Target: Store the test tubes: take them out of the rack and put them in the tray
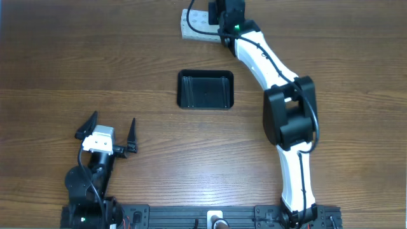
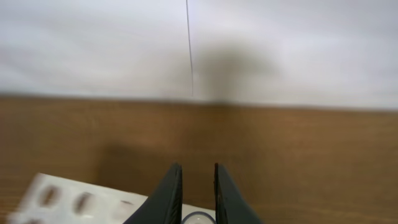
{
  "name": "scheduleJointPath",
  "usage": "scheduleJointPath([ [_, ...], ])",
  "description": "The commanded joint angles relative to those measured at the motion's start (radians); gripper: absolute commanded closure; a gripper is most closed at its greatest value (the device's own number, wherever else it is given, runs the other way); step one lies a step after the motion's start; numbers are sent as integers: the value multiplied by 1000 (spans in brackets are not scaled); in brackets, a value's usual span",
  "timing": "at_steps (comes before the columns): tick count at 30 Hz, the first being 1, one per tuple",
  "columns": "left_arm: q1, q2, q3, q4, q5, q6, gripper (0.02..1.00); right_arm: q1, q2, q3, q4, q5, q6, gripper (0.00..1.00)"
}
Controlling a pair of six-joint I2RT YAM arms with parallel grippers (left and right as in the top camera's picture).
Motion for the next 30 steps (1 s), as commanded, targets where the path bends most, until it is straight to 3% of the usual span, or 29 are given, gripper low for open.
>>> scheduleJointPath([
  [1,6,-6,-5,-2,10,11,18,6,-202,18,10,3,-31,915],
  [7,6,-6,-5,-2,10,11,18,13,-369,18,-80,3,-39,925],
  [12,6,-6,-5,-2,10,11,18,33,-469,18,-333,-5,76,923],
  [19,6,-6,-5,-2,10,11,20,59,-441,6,-682,-146,191,939],
  [30,6,-6,-5,-2,10,11,18,109,-280,-156,-702,-192,269,954],
])
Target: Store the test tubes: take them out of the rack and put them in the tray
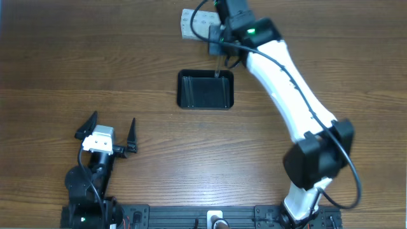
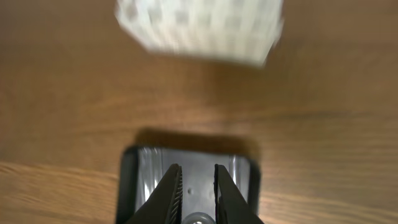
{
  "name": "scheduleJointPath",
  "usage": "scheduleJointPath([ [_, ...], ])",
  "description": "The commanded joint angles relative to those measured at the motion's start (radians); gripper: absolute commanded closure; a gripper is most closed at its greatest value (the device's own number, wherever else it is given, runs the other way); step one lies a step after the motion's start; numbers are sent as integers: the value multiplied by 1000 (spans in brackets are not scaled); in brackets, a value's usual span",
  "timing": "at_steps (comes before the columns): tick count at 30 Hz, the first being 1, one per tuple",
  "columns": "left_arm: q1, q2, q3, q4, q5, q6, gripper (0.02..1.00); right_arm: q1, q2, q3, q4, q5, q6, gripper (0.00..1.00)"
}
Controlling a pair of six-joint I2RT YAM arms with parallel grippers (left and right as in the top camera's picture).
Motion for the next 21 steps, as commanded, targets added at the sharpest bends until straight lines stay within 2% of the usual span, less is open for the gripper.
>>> scheduleJointPath([
  [1,6,-6,-5,-2,10,10,18,22,70,-48,8,-19,40,954],
  [11,6,-6,-5,-2,10,10,18,45,174,-53,25,-8,48,967],
  [21,6,-6,-5,-2,10,10,18,53,243,-54,34,18,55,936],
])
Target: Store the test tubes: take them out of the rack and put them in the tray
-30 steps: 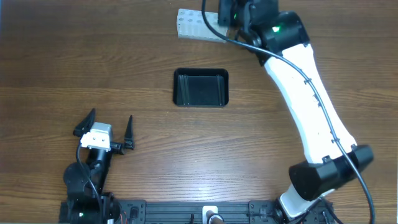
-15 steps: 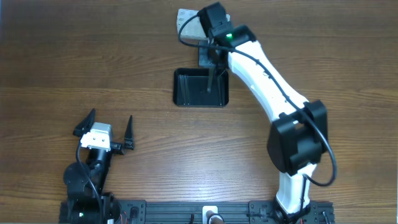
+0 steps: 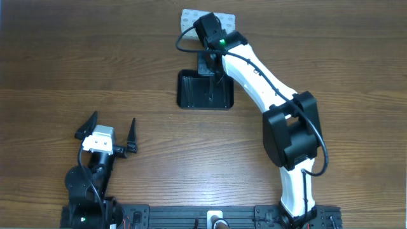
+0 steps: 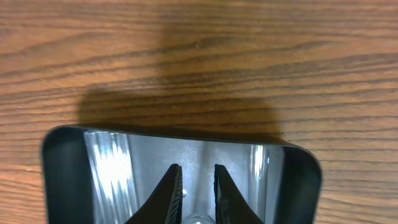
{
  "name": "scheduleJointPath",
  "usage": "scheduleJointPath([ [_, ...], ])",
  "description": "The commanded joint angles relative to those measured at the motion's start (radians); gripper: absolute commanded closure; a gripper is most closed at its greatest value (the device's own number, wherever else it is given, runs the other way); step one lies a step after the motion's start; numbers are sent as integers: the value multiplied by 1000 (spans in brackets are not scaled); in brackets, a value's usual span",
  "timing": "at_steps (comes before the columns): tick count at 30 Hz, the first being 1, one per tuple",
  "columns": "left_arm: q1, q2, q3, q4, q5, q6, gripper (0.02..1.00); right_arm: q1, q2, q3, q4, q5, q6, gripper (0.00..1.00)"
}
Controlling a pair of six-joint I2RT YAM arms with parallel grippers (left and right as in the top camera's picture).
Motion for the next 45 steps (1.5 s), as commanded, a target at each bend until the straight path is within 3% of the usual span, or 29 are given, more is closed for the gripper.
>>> scheduleJointPath([
  [1,6,-6,-5,-2,10,10,18,8,44,1,5,19,11,934],
  [17,6,-6,-5,-2,10,10,20,8,77,0,14,18,11,897],
  [29,6,-6,-5,-2,10,10,18,7,82,1,14,15,11,796],
  [35,6,-6,-5,-2,10,10,18,7,25,3,10,14,9,700],
  [40,6,-6,-5,-2,10,10,18,8,-121,3,1,16,-56,678],
  [42,6,-6,-5,-2,10,10,18,8,-203,3,-11,39,-93,660],
  [45,6,-6,-5,-2,10,10,18,7,-324,3,-31,140,-138,538],
])
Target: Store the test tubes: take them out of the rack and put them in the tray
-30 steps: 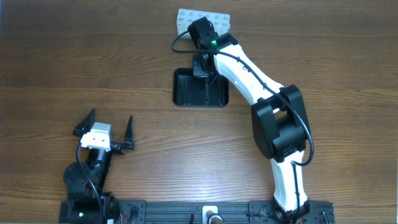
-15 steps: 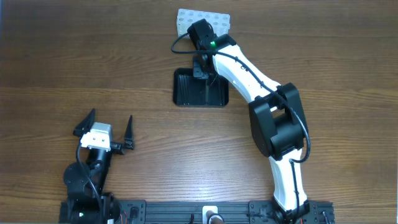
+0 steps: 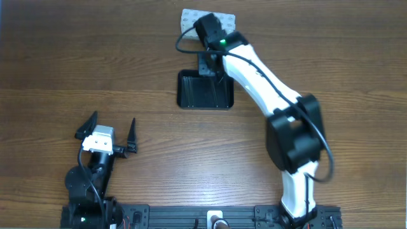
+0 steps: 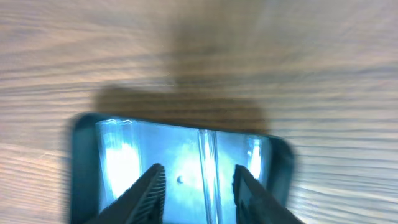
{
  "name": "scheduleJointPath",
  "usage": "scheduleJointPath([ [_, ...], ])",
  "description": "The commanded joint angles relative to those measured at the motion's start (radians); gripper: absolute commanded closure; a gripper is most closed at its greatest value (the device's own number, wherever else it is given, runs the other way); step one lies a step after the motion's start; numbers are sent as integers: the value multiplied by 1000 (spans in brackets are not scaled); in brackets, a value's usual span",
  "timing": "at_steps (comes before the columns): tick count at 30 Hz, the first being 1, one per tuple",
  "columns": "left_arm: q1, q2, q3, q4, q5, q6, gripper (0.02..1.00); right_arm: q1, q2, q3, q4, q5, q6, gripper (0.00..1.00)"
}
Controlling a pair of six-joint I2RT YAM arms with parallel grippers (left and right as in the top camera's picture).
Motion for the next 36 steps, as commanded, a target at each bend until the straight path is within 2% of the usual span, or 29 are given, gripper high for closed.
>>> scheduleJointPath([
  [1,6,-6,-5,-2,10,10,18,5,-265,8,-19,158,-94,426],
  [3,6,-6,-5,-2,10,10,18,-7,-344,-5,-19,205,-121,180],
  [5,6,-6,-5,-2,10,10,18,-37,-438,-50,6,207,-170,7],
  [10,6,-6,-5,-2,10,10,18,-121,-668,-283,183,198,-239,7],
  [13,6,-6,-5,-2,10,10,18,-191,-848,-503,331,140,-297,9],
  [20,6,-6,-5,-2,10,10,18,-389,-1235,-981,597,-4,-329,7],
  [28,6,-6,-5,-2,10,10,23,-392,-1601,-1454,911,-39,-329,9],
  [31,6,-6,-5,-2,10,10,18,-392,-1717,-1566,1008,-41,-332,7],
  [36,6,-6,-5,-2,10,10,18,-392,-1887,-1670,1052,-41,-348,9],
])
